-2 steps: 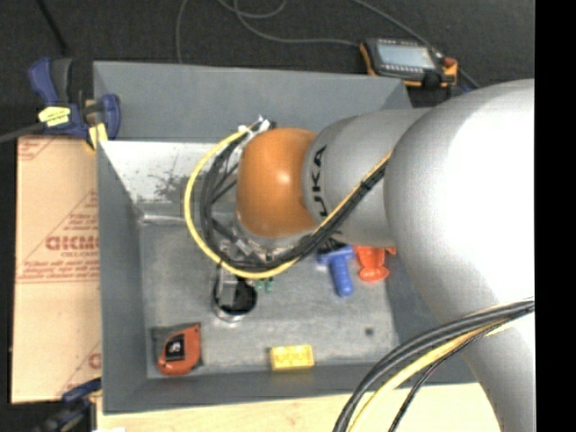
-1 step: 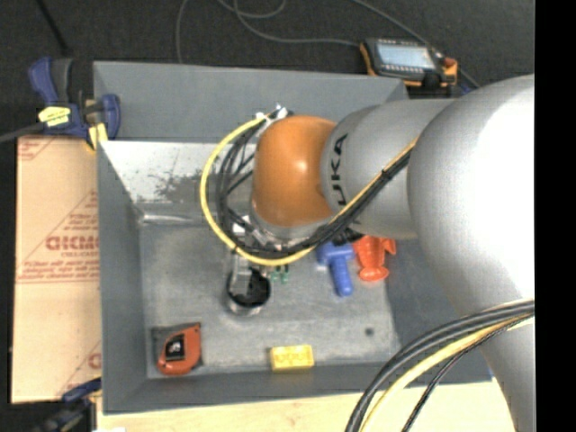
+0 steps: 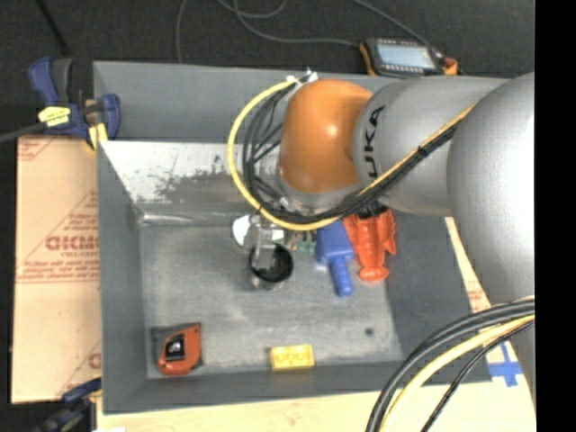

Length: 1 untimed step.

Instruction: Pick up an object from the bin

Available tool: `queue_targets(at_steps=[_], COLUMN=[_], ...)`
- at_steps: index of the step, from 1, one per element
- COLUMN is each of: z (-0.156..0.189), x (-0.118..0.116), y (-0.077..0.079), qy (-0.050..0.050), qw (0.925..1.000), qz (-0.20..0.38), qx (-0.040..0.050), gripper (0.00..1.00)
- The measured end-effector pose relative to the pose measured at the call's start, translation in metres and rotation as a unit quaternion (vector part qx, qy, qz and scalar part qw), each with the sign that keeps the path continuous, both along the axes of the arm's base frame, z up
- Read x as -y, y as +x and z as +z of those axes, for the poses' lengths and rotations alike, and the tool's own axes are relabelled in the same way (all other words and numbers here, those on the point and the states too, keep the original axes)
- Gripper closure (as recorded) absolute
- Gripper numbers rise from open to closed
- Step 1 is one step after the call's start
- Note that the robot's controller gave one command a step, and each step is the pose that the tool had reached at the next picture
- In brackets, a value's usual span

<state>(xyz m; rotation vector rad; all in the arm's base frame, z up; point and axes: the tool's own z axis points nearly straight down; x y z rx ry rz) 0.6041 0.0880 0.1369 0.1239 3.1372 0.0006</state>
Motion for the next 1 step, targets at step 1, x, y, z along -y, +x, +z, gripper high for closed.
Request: queue_targets(at_steps=[1], z=[0.0143], x=[0.0082], y=[0.0065], qy=[0.0], qw=[1.0], qz=[-0.001], qx=[0.0024], gripper=[1.0])
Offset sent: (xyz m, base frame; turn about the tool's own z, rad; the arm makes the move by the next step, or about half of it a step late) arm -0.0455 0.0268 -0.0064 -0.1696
